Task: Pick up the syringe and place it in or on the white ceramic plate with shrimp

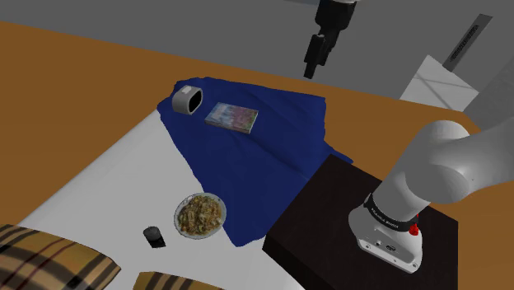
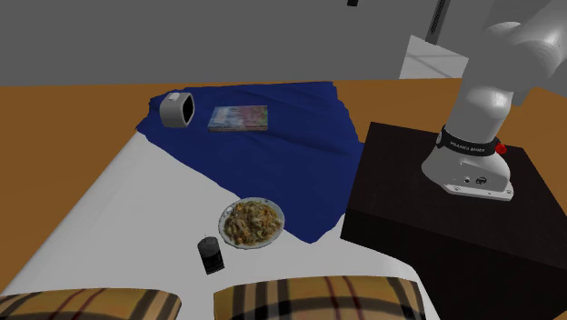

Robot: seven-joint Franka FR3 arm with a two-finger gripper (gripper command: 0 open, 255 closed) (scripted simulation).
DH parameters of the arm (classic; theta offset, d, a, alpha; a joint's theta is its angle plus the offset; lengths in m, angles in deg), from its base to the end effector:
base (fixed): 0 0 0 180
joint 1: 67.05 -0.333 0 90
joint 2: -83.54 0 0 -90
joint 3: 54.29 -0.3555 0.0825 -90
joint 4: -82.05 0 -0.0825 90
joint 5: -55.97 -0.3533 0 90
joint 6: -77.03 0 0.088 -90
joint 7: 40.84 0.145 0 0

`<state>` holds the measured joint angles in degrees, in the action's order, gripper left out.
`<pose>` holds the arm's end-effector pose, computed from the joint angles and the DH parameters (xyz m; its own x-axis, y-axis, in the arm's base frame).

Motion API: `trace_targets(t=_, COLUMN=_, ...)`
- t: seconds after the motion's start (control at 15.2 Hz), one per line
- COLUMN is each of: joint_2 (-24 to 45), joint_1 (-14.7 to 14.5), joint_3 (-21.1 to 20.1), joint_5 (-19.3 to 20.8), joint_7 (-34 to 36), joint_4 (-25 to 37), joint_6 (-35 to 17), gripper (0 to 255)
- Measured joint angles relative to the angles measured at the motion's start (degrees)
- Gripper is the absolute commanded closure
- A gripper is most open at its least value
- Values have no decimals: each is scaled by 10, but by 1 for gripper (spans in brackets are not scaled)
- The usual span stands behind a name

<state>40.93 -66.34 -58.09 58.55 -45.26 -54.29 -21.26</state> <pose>0.2771 0.0150 0.5721 0.9899 0.1229 0.0708 0.1159 -0.9887 0.0954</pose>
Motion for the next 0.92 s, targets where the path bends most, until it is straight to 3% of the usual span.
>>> trace_targets(t=0.33, joint_2=32, joint_1=-13, joint_3=-20, joint_5=-12, joint_7=13, joint_4=-14, joint_6=-43, gripper=0)
trace_targets(t=0.92, joint_2=161, joint_1=-46, joint_3=-82, joint_5=-33, joint_7=52, joint_4=-12, joint_6=-160, gripper=0)
